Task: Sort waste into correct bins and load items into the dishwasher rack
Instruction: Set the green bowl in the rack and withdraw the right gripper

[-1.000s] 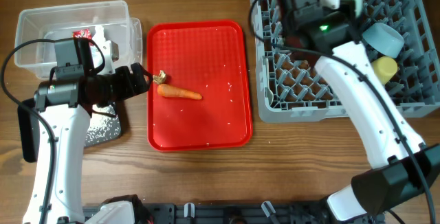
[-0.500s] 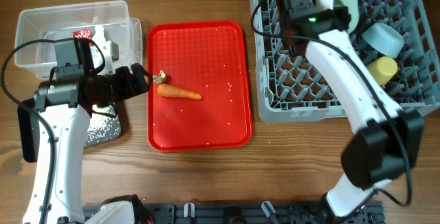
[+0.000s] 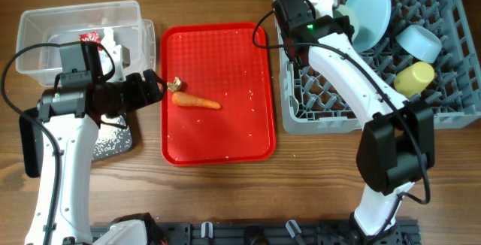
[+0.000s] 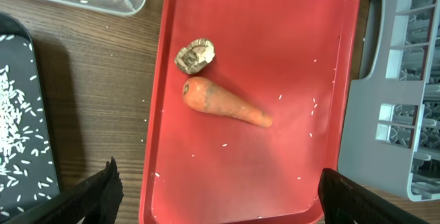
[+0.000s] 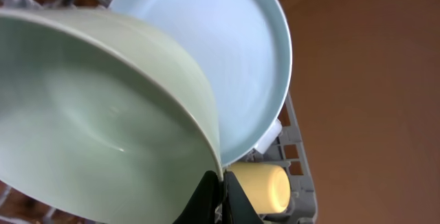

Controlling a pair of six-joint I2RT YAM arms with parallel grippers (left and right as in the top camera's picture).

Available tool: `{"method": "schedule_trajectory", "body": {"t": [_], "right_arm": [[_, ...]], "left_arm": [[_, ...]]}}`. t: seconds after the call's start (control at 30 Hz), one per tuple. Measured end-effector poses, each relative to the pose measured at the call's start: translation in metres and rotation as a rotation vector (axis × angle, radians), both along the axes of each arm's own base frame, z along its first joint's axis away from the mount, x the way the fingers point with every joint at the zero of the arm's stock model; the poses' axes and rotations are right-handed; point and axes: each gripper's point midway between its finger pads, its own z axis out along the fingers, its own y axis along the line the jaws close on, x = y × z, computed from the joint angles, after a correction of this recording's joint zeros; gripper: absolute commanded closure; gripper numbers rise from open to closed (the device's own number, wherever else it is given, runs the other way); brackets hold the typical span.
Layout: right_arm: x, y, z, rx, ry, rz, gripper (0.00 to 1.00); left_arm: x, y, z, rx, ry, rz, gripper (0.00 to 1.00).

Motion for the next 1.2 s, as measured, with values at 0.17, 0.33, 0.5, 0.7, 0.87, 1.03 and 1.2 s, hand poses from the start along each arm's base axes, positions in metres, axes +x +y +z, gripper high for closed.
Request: {"method": "schedule_trajectory", "body": {"t": [0.17, 0.33, 0.5, 0.7, 0.87, 1.03, 1.2], "right_arm": [[-0.005, -0.002, -0.003, 0.007, 0.003, -0.021, 0.96], [-0.006, -0.006, 0.0, -0.013, -0.038, -0.053, 0.96], [0.0, -0.012, 0.015, -0.088, -0.125, -0.087, 0.96], [0.007, -0.012, 0.025, -0.111, -0.214, -0.111, 0.96], [0.008, -0.01, 0.02, -0.081, -0.2, -0.101, 0.96], [0.007, -0.006, 0.008, -0.04, -0.15, -0.081, 0.96], [0.004, -0.003, -0.012, -0.011, -0.074, -0.067, 0.96]], "left_arm": [[-0.001, 0.0, 0.0, 0.0, 0.003, 0.0, 0.07], [-0.001, 0.0, 0.0, 0.0, 0.003, 0.0, 0.07], [-0.001, 0.0, 0.0, 0.0, 0.003, 0.0, 0.07], [-0.001, 0.0, 0.0, 0.0, 0.003, 0.0, 0.07], [-0.001, 0.0, 0.0, 0.0, 0.003, 0.0, 0.07], [-0.001, 0.0, 0.0, 0.0, 0.003, 0.0, 0.07], [-0.001, 0.0, 0.0, 0.0, 0.003, 0.0, 0.07]]}}
